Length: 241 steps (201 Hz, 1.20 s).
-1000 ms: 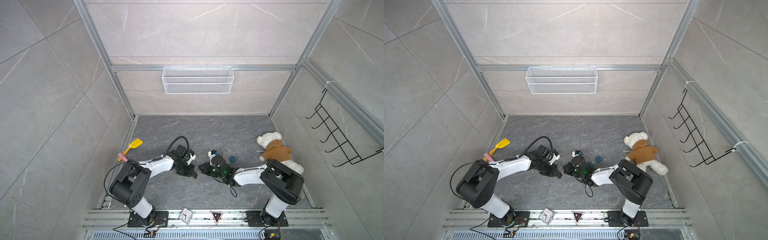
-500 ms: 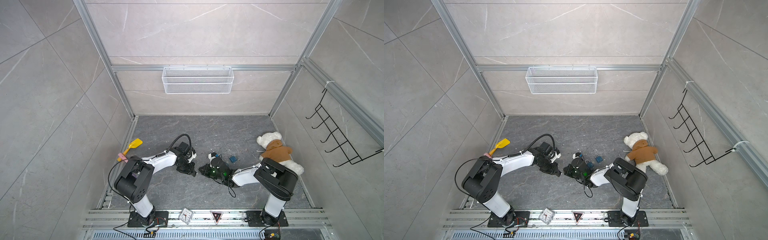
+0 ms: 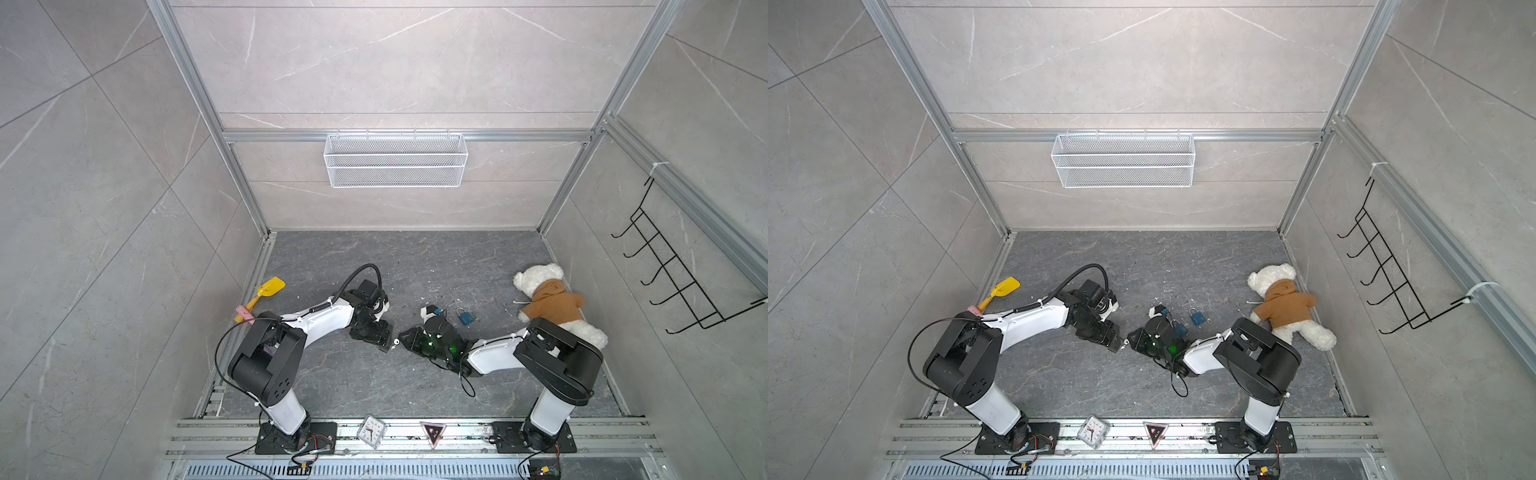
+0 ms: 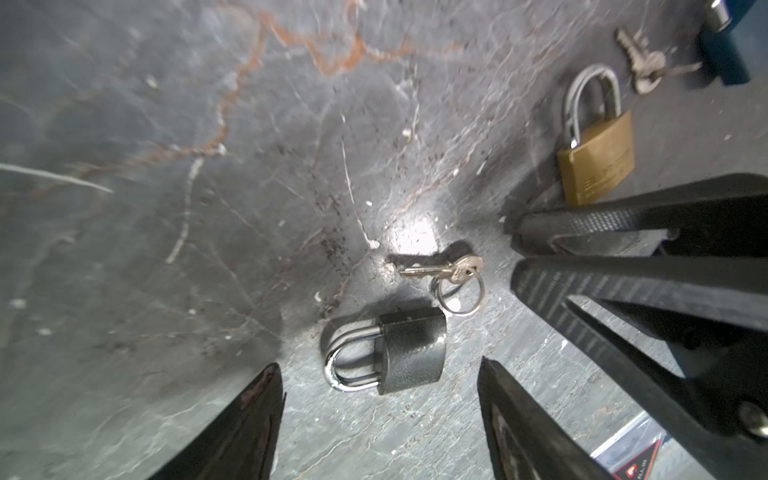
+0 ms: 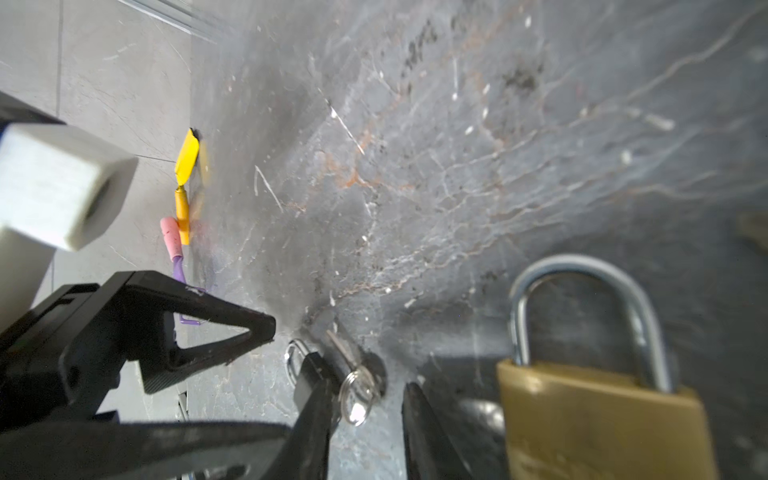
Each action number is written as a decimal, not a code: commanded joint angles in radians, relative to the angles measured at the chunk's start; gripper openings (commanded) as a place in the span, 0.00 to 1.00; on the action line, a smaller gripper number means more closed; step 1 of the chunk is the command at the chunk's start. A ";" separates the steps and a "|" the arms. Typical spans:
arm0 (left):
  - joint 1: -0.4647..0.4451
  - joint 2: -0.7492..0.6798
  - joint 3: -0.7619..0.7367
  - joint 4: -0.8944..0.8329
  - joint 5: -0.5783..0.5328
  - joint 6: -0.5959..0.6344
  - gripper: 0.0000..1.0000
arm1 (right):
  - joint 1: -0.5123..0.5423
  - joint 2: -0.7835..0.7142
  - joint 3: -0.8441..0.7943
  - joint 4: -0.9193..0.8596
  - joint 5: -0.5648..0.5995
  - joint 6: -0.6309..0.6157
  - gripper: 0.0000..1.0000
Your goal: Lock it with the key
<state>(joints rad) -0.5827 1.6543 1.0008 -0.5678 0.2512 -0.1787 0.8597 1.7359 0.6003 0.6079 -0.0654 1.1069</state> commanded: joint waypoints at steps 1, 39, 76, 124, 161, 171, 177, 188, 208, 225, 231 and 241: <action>0.001 -0.088 0.052 -0.057 -0.058 0.005 0.77 | -0.003 -0.107 0.003 -0.088 0.061 -0.063 0.33; -0.004 -0.237 0.091 -0.055 -0.264 -0.028 0.92 | -0.028 -0.321 0.099 -0.368 0.125 -0.300 0.44; -0.006 -0.445 -0.050 0.216 -0.455 -0.057 0.95 | -0.055 -0.517 0.215 -0.643 0.195 -0.555 0.82; 0.002 -0.660 -0.407 0.833 -0.663 0.221 0.96 | -0.151 -0.710 0.266 -0.889 0.299 -0.675 1.00; 0.163 -0.600 -0.520 0.988 -0.910 0.300 0.97 | -0.241 -0.842 0.192 -0.914 0.349 -0.697 1.00; 0.229 -0.572 -0.556 1.034 -0.931 0.265 0.98 | -0.248 -0.872 0.175 -0.907 0.369 -0.716 1.00; 0.268 -0.549 -0.578 1.060 -0.925 0.241 0.98 | -0.247 -0.889 0.168 -0.899 0.376 -0.733 1.00; 0.346 -0.504 -0.610 1.104 -0.897 0.183 0.98 | -0.246 -0.914 0.147 -0.872 0.385 -0.754 1.00; 0.426 -0.395 -0.641 1.201 -0.876 0.119 0.97 | -0.247 -0.959 0.074 -0.759 0.404 -0.804 1.00; 0.446 -0.293 -0.637 1.295 -0.851 0.155 0.97 | -0.246 -0.974 0.022 -0.682 0.421 -0.825 1.00; 0.453 -0.260 -0.631 1.324 -0.859 0.162 0.96 | -0.246 -0.971 0.022 -0.687 0.434 -0.833 1.00; 0.480 -0.199 -0.637 1.402 -0.811 0.161 0.96 | -0.247 -0.961 0.037 -0.715 0.464 -0.844 1.00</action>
<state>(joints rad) -0.1383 1.3556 0.3557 0.5781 -0.5995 -0.0078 0.6155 0.7681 0.6445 -0.1577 0.3248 0.3294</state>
